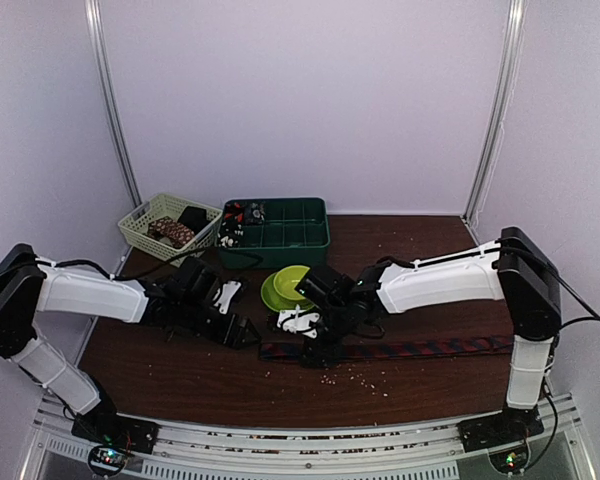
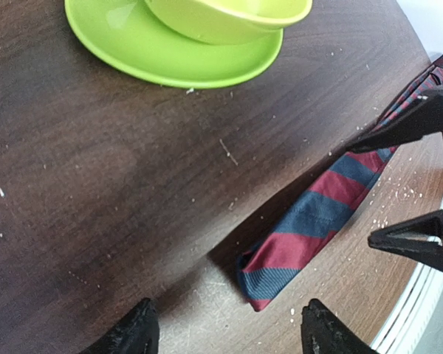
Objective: Roll the ties
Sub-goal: Adjust the tie at the center of the board, then pick up the tie from the center of the board.
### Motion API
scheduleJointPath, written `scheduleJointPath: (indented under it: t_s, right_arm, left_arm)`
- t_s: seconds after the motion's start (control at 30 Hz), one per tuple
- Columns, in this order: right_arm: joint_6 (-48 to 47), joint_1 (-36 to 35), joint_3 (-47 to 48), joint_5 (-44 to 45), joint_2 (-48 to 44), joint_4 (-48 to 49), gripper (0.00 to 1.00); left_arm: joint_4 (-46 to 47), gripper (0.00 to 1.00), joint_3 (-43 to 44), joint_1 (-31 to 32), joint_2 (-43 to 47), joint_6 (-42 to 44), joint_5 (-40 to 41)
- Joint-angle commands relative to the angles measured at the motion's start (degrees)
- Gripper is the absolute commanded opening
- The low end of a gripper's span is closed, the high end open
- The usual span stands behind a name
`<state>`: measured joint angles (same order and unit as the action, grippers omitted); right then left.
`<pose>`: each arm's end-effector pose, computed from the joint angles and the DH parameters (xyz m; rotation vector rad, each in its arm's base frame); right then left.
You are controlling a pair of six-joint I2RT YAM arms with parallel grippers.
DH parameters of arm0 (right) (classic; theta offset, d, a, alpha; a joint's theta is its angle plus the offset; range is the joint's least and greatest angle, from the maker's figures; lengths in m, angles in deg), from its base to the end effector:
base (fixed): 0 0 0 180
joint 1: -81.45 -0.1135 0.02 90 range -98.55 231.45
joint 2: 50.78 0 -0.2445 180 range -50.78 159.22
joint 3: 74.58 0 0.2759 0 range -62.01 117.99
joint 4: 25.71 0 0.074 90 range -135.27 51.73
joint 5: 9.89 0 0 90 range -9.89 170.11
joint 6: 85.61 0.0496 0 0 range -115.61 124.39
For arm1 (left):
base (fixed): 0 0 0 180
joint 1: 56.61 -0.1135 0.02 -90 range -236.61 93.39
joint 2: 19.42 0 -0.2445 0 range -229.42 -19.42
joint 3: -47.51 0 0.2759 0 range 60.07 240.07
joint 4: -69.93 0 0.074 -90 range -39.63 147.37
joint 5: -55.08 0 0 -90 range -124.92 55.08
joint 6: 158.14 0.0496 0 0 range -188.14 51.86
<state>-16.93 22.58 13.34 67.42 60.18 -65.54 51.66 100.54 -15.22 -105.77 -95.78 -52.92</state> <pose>0.2063 0.3627 0.1249 -1.8083 2.0345 0.4978 0.2226 -0.2166 0.1110 0.4589 2.5936 -0.8623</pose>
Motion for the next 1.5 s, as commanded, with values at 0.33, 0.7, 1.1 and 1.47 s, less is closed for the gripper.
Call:
scheduleJointPath:
  t_s: [0.33, 0.7, 1.1, 1.47]
  right_arm:
    - [-4.48, -0.53, 7.69, -0.54, 7.56, -9.53, 0.46]
    - [0.03, -2.18, 4.13, 3.94, 1.89, -2.86, 0.57]
    - [26.48, 4.24, -9.98, -5.77, -14.47, 11.47, 0.41]
    - [53.53, 4.74, -16.31, -16.93, -6.99, 29.4, 0.07]
  left_arm:
    - [4.52, 0.66, -3.65, -0.73, 3.81, -3.69, 3.45]
    - [9.89, 0.56, -6.39, -0.59, 3.4, -5.19, -0.18]
    - [17.65, 0.52, -7.91, 1.23, 0.26, -9.11, -1.86]
    - [18.81, 0.48, -7.24, 1.29, -3.72, -10.36, -2.8]
